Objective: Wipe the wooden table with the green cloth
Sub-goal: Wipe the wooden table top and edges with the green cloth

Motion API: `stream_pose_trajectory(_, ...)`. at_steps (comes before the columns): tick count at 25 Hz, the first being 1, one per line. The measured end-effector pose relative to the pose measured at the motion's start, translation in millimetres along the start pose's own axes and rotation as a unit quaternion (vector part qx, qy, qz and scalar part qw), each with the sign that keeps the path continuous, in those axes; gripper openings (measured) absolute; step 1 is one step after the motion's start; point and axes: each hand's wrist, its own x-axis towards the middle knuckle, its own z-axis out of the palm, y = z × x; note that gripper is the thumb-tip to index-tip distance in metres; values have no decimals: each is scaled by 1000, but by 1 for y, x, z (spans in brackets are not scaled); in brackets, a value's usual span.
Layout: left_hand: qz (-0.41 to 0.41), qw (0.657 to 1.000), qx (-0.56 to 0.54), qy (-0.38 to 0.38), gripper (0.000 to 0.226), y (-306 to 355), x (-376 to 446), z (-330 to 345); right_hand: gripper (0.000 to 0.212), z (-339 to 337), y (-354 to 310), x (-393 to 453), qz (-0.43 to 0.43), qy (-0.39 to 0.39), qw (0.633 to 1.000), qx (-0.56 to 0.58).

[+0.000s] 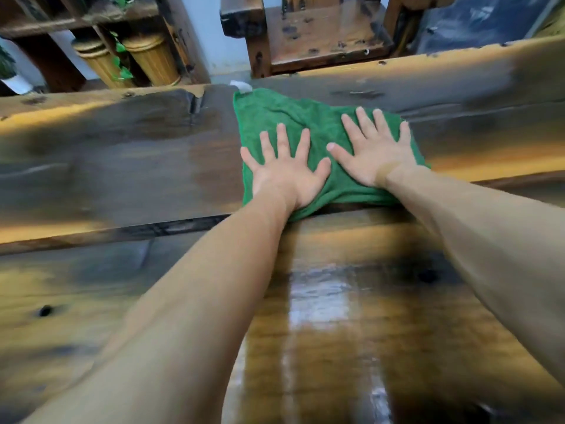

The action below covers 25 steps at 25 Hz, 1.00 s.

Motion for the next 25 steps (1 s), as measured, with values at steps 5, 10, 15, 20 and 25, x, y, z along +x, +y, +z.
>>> stream_pose_trajectory(5, 17, 1000, 3, -12, 76, 18, -86, 14, 80, 6, 15, -87, 11, -14, 1000, -8)
stream_pose_trajectory(10, 26, 999, 6, -18, 77, 35, -175, 32, 83, 17, 23, -178, 6, -20, 1000, 9)
stream_pose_trajectory(15, 40, 998, 0, -39, 77, 53, -279, 48, 83, 30, 30, -286, 10, -50, 999, 9)
stream_pose_trajectory(20, 35, 998, -4, -49, 76, 65, -379, 62, 83, 41, 33, -385, 12, -61, 998, 9)
stream_pose_trajectory(25, 25, 998, -9, -55, 77, 76, -468, 77, 84, 48, 38, -472, 11, -76, 997, 17)
